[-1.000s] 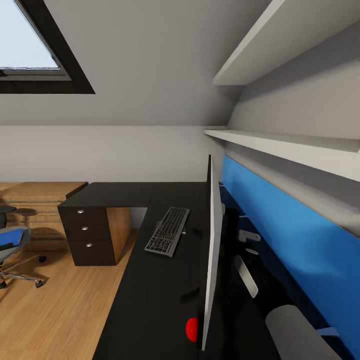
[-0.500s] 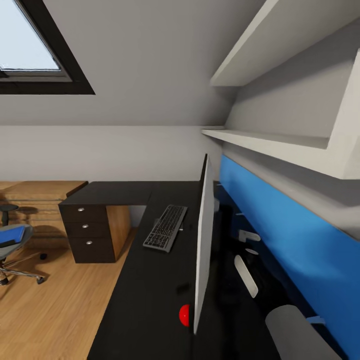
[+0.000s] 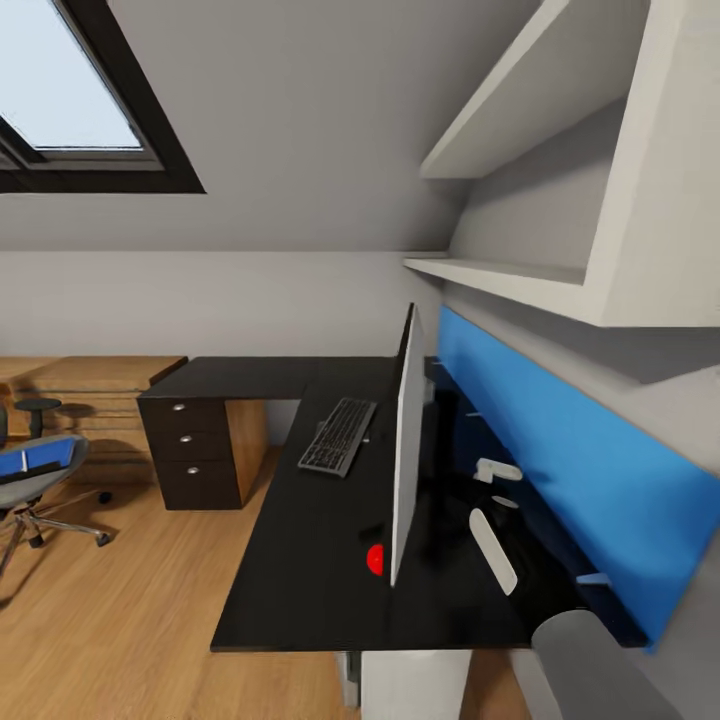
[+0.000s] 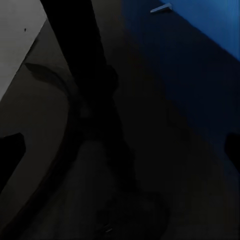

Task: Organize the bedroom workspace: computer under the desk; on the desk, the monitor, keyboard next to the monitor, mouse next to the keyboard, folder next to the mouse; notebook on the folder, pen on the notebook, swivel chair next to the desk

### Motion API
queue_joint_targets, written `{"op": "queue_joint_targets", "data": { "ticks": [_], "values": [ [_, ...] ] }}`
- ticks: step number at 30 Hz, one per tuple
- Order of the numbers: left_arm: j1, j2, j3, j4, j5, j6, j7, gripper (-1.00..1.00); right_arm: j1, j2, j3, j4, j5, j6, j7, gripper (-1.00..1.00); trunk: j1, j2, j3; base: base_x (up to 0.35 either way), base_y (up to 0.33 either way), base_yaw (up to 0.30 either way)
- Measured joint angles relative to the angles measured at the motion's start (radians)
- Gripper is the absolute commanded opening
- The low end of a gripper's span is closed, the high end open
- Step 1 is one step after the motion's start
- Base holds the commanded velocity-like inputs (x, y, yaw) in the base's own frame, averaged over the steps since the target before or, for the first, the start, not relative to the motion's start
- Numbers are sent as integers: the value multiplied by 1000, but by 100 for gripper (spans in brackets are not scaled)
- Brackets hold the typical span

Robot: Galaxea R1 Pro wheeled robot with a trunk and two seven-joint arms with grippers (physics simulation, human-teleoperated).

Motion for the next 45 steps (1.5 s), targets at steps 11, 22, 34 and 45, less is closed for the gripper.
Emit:
{"op": "queue_joint_targets", "data": {
  "ticks": [11, 22, 34, 45],
  "values": [
    [-3, -4, -5, 33, -2, -4, 0, 100, 1, 0, -6, -69, -3, 53, -13, 100, 0, 0, 0, -93, 100, 0],
    [-4, -4, -5, 36, -2, -4, 0, 100, 2, 0, -6, -77, -2, 60, -14, 100, 0, 0, 0, -293, 1, -127],
    [-18, 0, -16, 35, -52, 3, -3, 100, 113, -9, -10, -469, -6, 409, -12, 100, 0, 0, 0, -231, 168, -136],
    [-194, 56, -14, 19, -132, 258, -4, 100, 221, 1, -10, -524, -23, 585, -11, 100, 0, 0, 0, -18, 309, -6]
  ]
}}
